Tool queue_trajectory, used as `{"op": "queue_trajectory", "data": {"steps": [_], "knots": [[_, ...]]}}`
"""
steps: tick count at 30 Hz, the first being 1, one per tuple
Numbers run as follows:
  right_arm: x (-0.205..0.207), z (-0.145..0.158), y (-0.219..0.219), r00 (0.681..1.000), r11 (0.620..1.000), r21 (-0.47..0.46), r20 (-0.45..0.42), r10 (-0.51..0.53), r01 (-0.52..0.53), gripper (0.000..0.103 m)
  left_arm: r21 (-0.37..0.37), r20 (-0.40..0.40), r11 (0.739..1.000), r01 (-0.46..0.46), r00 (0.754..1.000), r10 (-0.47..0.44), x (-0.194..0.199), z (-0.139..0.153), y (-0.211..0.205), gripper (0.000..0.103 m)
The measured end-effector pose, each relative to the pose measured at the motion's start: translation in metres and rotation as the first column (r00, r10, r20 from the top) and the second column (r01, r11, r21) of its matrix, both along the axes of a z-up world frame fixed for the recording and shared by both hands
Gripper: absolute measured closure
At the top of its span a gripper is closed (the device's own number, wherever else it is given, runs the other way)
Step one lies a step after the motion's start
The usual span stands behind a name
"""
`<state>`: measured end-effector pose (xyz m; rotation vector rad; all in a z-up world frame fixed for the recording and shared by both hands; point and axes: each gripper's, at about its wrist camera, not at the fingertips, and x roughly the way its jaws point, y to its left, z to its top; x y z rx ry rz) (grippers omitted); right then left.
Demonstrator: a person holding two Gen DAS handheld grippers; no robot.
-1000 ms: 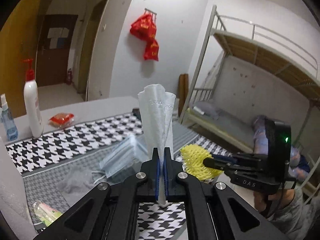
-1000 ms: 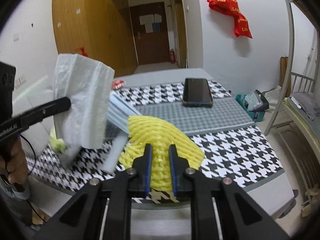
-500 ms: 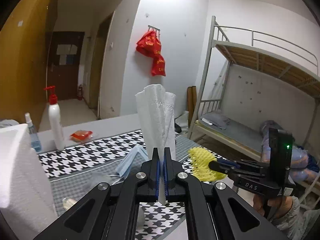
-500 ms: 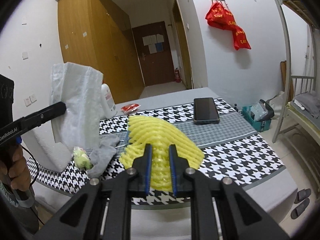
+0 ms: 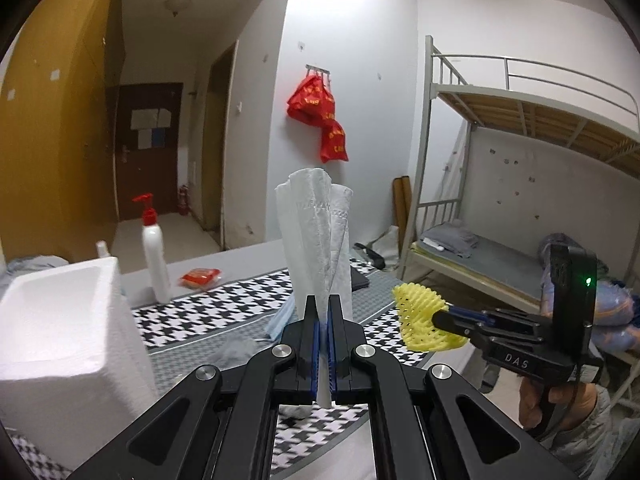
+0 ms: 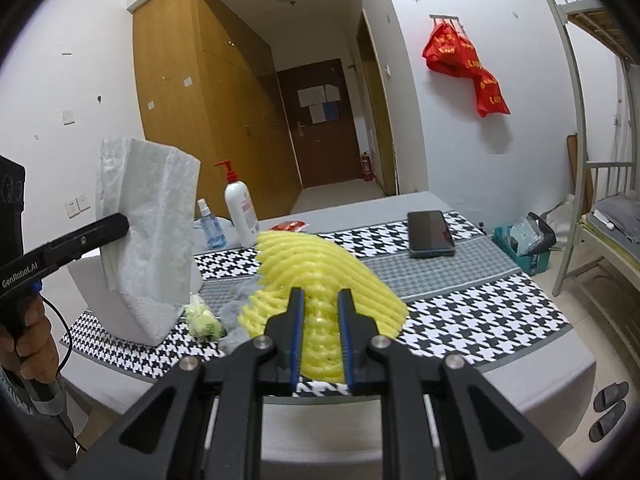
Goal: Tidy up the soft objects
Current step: 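Carry the yellow foam net over the white foam box with the right tool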
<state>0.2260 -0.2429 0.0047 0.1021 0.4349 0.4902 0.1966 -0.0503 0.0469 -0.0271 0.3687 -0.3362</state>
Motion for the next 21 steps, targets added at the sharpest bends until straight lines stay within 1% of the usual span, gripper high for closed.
{"op": "queue_trajectory", "data": {"steps": [5,11,17,21], "knots": [[-0.015,0.008,0.021,0.999,0.999,-0.011,0.028,0.036,-0.036,0.084,0.010,0.024,0.998,-0.060,0.998,0.060,-0.021,0.004,0.019,0.100],[-0.031,0.017,0.055,0.994,0.995,-0.021,0.063,0.094,-0.093,0.084,0.023,0.047,0.988,-0.154,0.987,0.153,-0.049,0.006,0.050,0.100],[-0.039,0.022,0.094,0.982,0.985,-0.039,0.078,0.169,-0.167,0.084,0.036,0.066,0.963,-0.266,0.963,0.263,-0.071,0.005,0.083,0.100],[-0.041,0.025,0.119,0.972,0.975,-0.054,0.085,0.219,-0.215,0.084,0.029,0.071,0.949,-0.315,0.947,0.312,-0.081,0.005,0.100,0.100]]}}
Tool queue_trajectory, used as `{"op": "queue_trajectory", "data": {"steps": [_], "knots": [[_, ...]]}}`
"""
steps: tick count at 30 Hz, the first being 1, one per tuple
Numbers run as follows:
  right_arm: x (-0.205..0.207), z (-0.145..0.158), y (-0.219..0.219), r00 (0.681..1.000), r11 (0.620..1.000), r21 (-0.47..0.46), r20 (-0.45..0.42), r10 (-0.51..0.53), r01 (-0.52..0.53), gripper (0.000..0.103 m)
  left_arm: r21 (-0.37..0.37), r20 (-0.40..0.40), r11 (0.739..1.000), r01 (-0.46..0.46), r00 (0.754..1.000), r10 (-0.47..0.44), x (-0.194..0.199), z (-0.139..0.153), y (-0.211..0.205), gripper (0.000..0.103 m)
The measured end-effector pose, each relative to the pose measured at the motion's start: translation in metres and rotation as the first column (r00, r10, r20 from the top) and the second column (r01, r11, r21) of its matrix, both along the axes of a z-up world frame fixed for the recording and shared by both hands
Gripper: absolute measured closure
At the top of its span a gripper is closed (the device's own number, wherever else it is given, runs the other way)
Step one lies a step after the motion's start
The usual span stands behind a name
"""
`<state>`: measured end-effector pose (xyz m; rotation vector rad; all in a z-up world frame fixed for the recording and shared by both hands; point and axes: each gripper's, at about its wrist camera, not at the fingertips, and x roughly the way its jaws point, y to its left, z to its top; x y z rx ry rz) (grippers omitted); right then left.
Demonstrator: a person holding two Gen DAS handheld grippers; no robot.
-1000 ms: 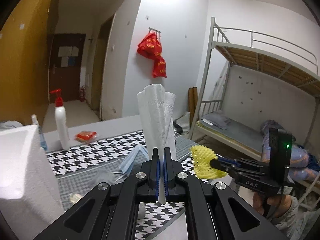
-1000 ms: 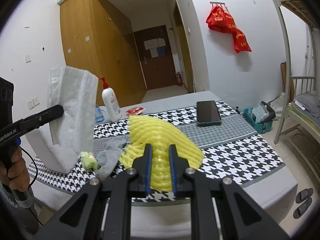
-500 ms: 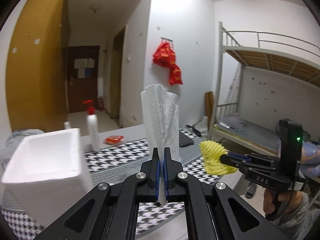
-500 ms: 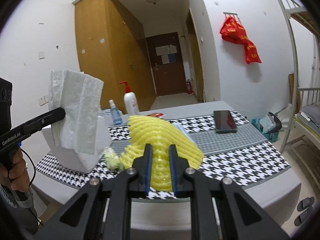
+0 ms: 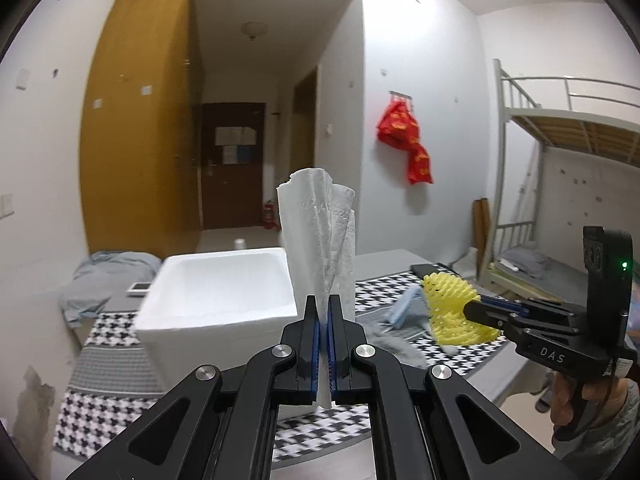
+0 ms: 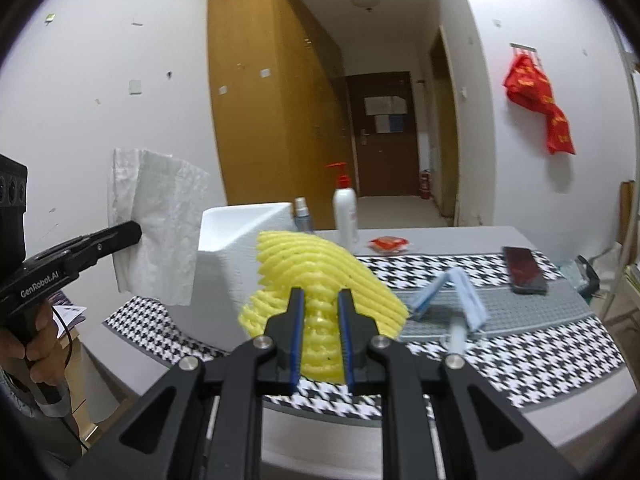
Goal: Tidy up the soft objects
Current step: 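Carry the yellow foam net over the white foam box with the right tool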
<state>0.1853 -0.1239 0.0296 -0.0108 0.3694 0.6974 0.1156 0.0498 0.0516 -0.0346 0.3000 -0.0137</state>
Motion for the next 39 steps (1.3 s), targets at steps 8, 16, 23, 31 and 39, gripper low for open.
{"op": "queue_trajectory", "data": {"steps": [8,16,23,31,39], "knots": [[-0.004,0.013,0.025,0.998,0.998,0.002,0.028,0.058,-0.059,0.084,0.010,0.035,0.995,-0.098,0.995,0.098,-0.024,0.002,0.024,0.100],[-0.005,0.026,0.045,0.993,0.994,0.004,0.051,0.107,-0.107,0.083,-0.019,0.027,0.986,-0.168,0.985,0.168,-0.034,0.009,0.041,0.100],[0.001,0.034,0.064,0.986,0.987,-0.010,0.060,0.159,-0.158,0.084,-0.047,0.014,0.970,-0.238,0.971,0.239,-0.038,0.004,0.050,0.100],[0.019,0.041,0.094,0.977,0.978,-0.017,0.049,0.208,-0.207,0.083,-0.042,0.004,0.947,-0.319,0.948,0.319,-0.040,-0.002,0.073,0.100],[0.037,0.043,0.130,0.967,0.967,-0.035,0.035,0.252,-0.251,0.083,-0.051,-0.025,0.922,-0.384,0.923,0.383,-0.036,-0.011,0.100,0.100]]}}
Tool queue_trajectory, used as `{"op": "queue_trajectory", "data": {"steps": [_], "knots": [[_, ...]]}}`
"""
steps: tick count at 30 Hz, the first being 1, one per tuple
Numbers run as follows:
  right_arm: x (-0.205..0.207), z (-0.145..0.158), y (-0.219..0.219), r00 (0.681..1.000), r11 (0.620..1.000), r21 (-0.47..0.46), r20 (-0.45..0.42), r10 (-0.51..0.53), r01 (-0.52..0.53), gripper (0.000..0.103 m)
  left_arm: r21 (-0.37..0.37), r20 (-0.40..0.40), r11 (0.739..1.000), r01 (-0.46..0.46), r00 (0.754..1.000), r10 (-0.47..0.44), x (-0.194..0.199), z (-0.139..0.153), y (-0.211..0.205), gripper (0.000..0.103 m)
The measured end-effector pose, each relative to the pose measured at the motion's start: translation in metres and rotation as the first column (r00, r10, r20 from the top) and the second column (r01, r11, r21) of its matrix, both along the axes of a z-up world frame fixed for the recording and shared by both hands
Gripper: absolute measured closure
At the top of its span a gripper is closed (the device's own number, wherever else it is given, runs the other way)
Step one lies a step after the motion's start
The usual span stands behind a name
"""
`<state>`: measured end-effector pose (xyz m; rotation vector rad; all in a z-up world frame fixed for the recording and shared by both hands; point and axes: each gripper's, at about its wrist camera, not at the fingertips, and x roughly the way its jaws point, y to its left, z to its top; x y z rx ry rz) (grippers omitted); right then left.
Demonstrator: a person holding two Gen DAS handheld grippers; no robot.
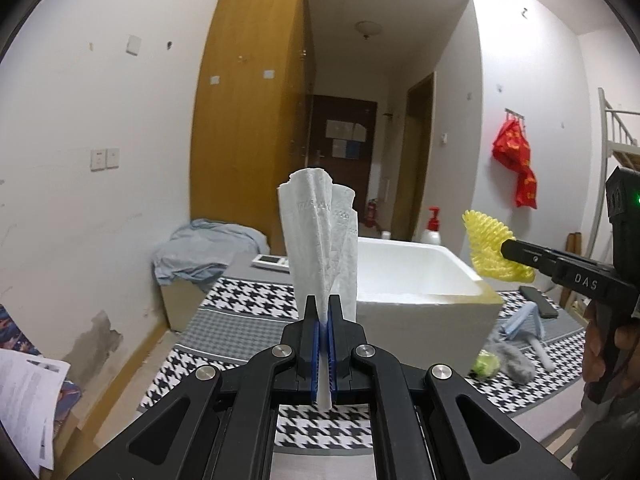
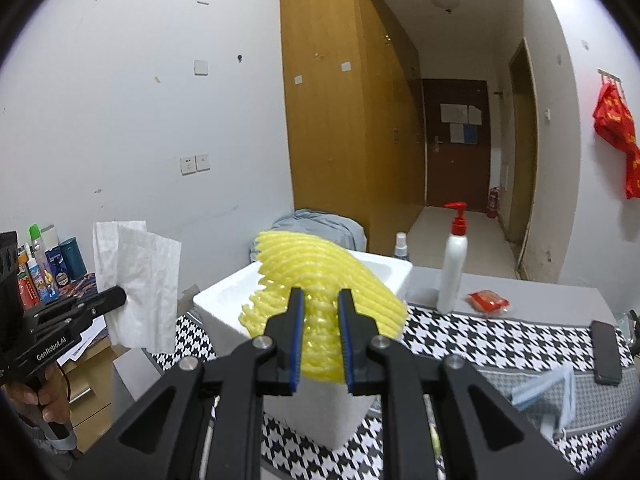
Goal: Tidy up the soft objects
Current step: 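Carry the yellow foam net over the white foam box with the right tool, then open the right tool to drop the yellow net into the box, then move the left tool over the foam box and release the tissue inside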
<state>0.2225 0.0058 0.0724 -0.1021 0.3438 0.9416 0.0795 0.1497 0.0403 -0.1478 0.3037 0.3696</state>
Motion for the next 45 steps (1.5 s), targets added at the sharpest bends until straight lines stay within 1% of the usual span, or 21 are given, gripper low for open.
{"op": "queue_trajectory", "data": {"steps": [5,11,23,24,25,26,27,28,29,31,32,33,34,37,40,45], "knots": [[0.008,0.002,0.017,1.000,1.000,-0.006,0.000,0.022,-0.022,0.083,-0.003,-0.011,1.000,0.001,1.000,-0.001,0.004,-0.004,0.006,0.100],[0.018,0.001,0.033,0.999,0.999,-0.022,-0.012,0.030,-0.030,0.083,-0.023,-0.029,1.000,-0.005,1.000,0.004,0.010,-0.010,0.015,0.100],[0.032,-0.003,0.067,0.999,0.997,-0.073,-0.029,0.025,-0.027,0.083,-0.032,-0.025,0.999,-0.040,0.999,0.039,0.007,-0.010,0.027,0.100],[0.034,-0.004,0.068,0.999,0.997,-0.078,-0.035,0.020,-0.023,0.080,-0.035,-0.024,0.998,-0.042,0.999,0.042,0.007,-0.010,0.028,0.100],[0.036,-0.005,0.071,0.999,0.996,-0.083,-0.046,0.022,-0.026,0.074,-0.036,-0.024,0.998,-0.044,0.999,0.043,0.007,-0.010,0.029,0.100],[0.037,-0.006,0.072,0.998,0.996,-0.084,-0.053,0.023,-0.028,0.071,-0.035,-0.025,0.998,-0.047,0.999,0.047,0.007,-0.010,0.029,0.100],[0.037,-0.006,0.073,0.998,0.996,-0.084,-0.053,0.022,-0.027,0.063,-0.035,-0.025,0.998,-0.050,0.998,0.049,0.007,-0.010,0.029,0.100],[0.037,-0.007,0.074,0.999,0.996,-0.085,-0.049,0.020,-0.024,0.050,-0.037,-0.024,0.998,-0.051,0.998,0.050,0.007,-0.009,0.030,0.100],[0.037,-0.007,0.075,0.999,0.996,-0.085,-0.047,0.018,-0.022,0.044,-0.040,-0.023,0.998,-0.050,0.999,0.049,0.007,-0.009,0.030,0.100],[0.037,-0.007,0.076,0.999,0.997,-0.077,-0.048,0.018,-0.022,0.027,-0.048,-0.020,0.998,-0.050,0.999,0.049,0.007,-0.009,0.030,0.100],[0.036,-0.007,0.076,0.999,0.997,-0.077,-0.048,0.017,-0.021,0.022,-0.050,-0.020,0.997,-0.051,0.999,0.051,0.007,-0.009,0.030,0.100],[0.036,-0.007,0.077,0.999,0.996,-0.082,-0.044,0.014,-0.018,0.012,-0.054,-0.020,0.997,-0.052,0.998,0.051,0.008,-0.009,0.030,0.100],[0.034,-0.007,0.078,0.999,0.996,-0.088,-0.037,0.013,-0.017,0.005,-0.057,-0.021,0.997,-0.051,0.999,0.050,0.008,-0.009,0.031,0.100],[0.030,-0.006,0.075,0.999,0.998,-0.064,-0.019,0.027,-0.028,0.002,-0.049,-0.019,0.998,-0.046,0.999,0.046,0.009,-0.006,0.030,0.100],[0.028,-0.005,0.069,0.999,0.998,-0.048,-0.021,0.028,-0.029,0.001,-0.040,-0.011,0.999,-0.033,0.999,0.032,0.010,-0.001,0.028,0.100],[0.028,-0.002,0.057,1.000,0.999,-0.041,-0.016,0.002,-0.002,0.001,-0.036,0.000,0.999,-0.006,1.000,0.006,0.016,0.007,0.028,0.100]]}}
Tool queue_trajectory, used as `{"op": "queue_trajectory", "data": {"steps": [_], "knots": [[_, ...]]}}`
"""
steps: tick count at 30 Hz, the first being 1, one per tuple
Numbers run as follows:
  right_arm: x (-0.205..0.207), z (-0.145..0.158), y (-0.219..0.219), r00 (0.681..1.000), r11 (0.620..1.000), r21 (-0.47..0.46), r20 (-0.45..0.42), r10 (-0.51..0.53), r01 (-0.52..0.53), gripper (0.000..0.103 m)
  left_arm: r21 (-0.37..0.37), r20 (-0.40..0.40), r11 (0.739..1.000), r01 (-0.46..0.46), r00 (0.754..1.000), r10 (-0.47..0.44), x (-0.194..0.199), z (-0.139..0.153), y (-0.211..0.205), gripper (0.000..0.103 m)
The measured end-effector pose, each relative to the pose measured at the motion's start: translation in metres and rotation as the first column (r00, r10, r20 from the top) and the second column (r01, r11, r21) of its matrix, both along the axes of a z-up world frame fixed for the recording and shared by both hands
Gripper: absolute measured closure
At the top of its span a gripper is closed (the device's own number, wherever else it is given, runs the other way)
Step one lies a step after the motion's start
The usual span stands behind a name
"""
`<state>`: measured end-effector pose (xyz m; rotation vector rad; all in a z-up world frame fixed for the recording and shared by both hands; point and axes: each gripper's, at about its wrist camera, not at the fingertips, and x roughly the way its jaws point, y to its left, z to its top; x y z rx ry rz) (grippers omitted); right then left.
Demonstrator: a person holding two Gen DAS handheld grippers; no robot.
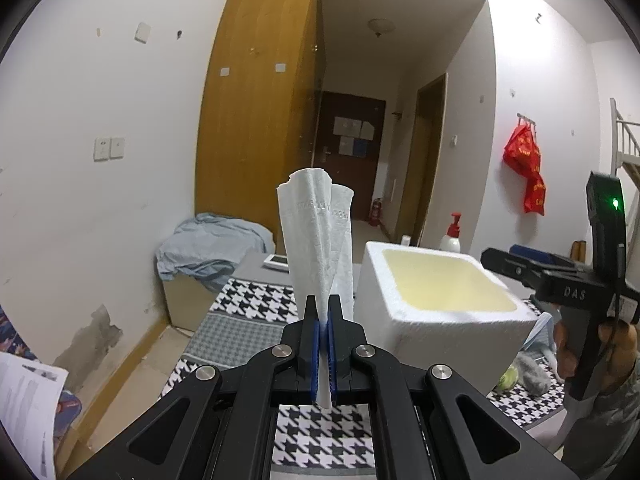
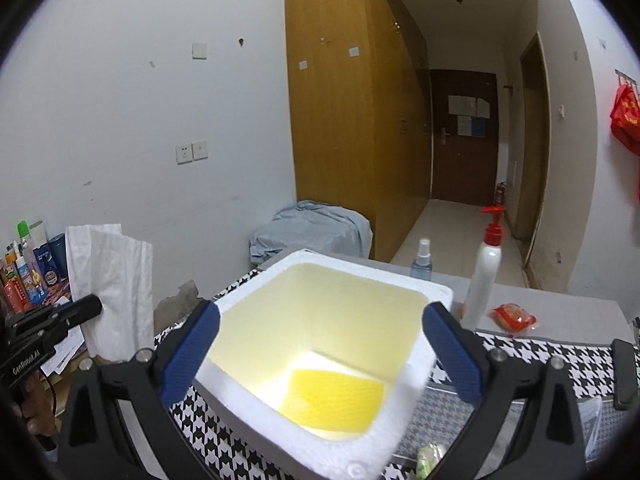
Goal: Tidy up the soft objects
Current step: 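Move the left tool over the foam box and release the tissue inside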
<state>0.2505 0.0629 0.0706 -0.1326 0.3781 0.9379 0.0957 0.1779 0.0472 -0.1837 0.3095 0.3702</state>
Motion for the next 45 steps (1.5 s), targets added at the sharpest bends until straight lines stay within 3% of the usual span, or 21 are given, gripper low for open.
{"op": "queue_trajectory", "data": {"steps": [14,30,45], "knots": [[0.000,0.002,-0.049,0.993,0.993,0.027,0.010,-0.119,0.119,0.001,0.032,0.019,0.995,0.098,0.995,-0.098,0.025,0.021,-0.009,0.100],[-0.002,-0.005,-0.103,0.965,0.963,0.055,-0.011,-0.263,0.263,0.001,0.102,0.042,0.965,0.243,0.968,-0.249,0.059,0.056,-0.028,0.100],[-0.008,-0.016,-0.136,0.927,0.926,0.043,-0.030,-0.375,0.376,0.001,0.079,-0.027,0.940,0.333,0.943,-0.332,0.100,0.043,-0.044,0.100]]}}
